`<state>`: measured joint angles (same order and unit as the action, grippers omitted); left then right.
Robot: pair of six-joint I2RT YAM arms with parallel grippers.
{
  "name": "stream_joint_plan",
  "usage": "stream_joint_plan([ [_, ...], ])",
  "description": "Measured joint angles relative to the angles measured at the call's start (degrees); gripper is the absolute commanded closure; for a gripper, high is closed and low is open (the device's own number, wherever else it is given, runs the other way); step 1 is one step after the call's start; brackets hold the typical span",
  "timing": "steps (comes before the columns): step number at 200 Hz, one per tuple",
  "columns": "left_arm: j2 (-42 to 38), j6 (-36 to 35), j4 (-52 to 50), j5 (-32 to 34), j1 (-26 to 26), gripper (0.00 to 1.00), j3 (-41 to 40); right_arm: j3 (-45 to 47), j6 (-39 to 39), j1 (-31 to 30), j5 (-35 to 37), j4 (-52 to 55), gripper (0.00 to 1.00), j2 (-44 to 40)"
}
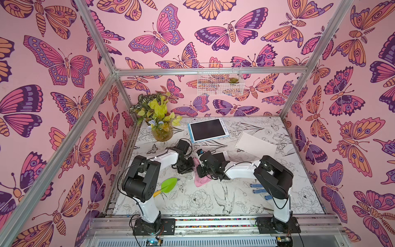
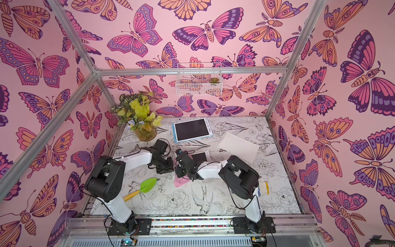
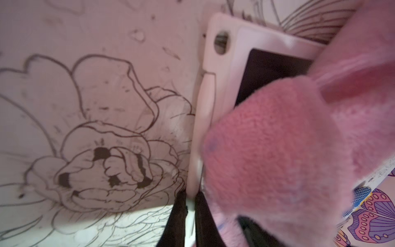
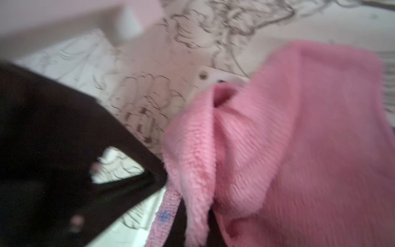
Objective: Wipe the drawing tablet
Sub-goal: Wipe the dirt from the drawing tablet.
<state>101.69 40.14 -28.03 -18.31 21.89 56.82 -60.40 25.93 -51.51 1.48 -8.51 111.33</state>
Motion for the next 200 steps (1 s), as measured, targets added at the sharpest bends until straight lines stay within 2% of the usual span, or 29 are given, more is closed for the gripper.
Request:
stream_joint_plan([
  [23, 0.02, 0.00, -0.07, 0.28, 0.17, 0.89, 0.09, 4.50, -0.26, 3.85, 0.90, -0.28, 1.00, -3.80],
  [36, 0.04, 0.00, -0.15, 0.33, 0.22, 0.89, 0.17, 4.00, -0.55, 2.01, 1.46, -0.11, 1.00, -3.48],
  [69, 0.42, -0.37, -0.81, 0.31, 0.22, 0.89, 0.79, -0.59, -0.48, -7.80, 2.40, 0.17, 1.00, -0.48],
  [116, 0.90, -0.70, -1.84, 0.57, 0.33, 0.89, 1.62, 6.08, 0.00, -1.38, 1.95, -1.42, 1.00, -4.50],
  [164, 1.01, -1.09, -2.14, 0.74, 0.42, 0.89, 1.84, -0.46, 0.11, -8.24, 1.42, 0.39, 1.00, -1.40],
  [184, 1.03, -1.16, -2.14, 0.76, 0.44, 0.89, 1.84, 2.60, 1.16, -4.68, 1.75, 0.96, 1.00, -3.02],
  [200, 1.03, -1.29, -2.14, 0.76, 0.44, 0.89, 1.84, 7.28, 1.97, 3.21, 2.38, 1.97, 1.00, -6.40],
])
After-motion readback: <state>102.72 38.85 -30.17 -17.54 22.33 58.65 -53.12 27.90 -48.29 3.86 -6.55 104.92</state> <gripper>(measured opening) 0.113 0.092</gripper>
